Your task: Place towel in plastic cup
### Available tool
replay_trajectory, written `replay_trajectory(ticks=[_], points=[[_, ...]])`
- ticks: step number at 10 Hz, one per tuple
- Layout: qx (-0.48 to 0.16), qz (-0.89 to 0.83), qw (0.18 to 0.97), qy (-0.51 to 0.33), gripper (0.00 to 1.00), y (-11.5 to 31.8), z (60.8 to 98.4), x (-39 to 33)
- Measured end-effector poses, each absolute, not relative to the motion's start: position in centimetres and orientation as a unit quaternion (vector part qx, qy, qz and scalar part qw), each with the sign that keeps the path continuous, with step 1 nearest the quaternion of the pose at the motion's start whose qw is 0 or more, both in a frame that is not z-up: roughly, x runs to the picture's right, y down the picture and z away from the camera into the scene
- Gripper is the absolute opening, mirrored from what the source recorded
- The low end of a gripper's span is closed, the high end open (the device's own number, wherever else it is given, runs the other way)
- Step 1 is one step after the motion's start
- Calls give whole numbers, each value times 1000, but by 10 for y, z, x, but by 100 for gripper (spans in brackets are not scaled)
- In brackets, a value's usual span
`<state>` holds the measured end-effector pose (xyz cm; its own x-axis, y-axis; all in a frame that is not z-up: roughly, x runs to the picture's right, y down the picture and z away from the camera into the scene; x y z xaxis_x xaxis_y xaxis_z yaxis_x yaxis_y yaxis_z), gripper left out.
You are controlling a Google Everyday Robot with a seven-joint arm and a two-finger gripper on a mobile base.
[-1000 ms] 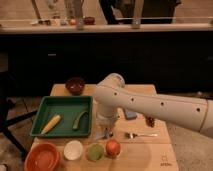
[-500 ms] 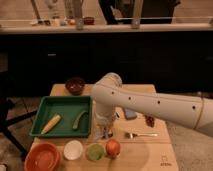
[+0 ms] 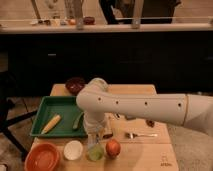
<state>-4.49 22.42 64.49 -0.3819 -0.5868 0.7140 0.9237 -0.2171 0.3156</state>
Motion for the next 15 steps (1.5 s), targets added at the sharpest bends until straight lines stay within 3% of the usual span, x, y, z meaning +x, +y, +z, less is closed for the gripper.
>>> replay_trajectory(ticks=[10,15], points=[[-239,-728,498,-406,0,278,647,-39],[-244,-726,494,-412,0,280,656,-41]])
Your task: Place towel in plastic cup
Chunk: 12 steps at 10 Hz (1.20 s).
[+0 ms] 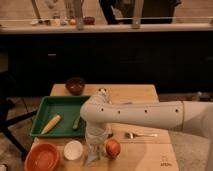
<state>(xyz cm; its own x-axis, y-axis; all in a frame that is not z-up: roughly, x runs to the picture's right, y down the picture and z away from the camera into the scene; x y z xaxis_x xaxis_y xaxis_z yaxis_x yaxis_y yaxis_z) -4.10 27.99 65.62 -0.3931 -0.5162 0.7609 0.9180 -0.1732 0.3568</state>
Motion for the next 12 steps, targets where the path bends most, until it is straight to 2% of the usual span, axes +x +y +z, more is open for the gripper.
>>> replay_trajectory(ticks=[3,12], points=[[-250,-721,500,-410,4,279,662,-34],[-250,-721,499,-411,4,279,662,-35]])
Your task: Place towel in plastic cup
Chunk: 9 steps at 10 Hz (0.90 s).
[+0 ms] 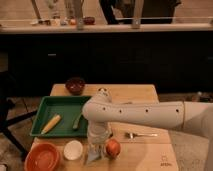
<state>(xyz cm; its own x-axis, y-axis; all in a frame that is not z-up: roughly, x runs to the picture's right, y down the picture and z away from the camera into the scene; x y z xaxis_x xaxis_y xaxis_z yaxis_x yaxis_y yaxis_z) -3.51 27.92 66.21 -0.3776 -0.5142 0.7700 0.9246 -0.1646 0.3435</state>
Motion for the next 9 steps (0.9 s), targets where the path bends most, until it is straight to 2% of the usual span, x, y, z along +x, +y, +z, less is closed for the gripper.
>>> replay_trajectory(ticks=[3,4,9], points=[[-250,-721,499,-411,0,279,662,-35],[-250,-721,499,-411,3,279,662,-35],[-250,-721,499,-411,52,279,662,-35]])
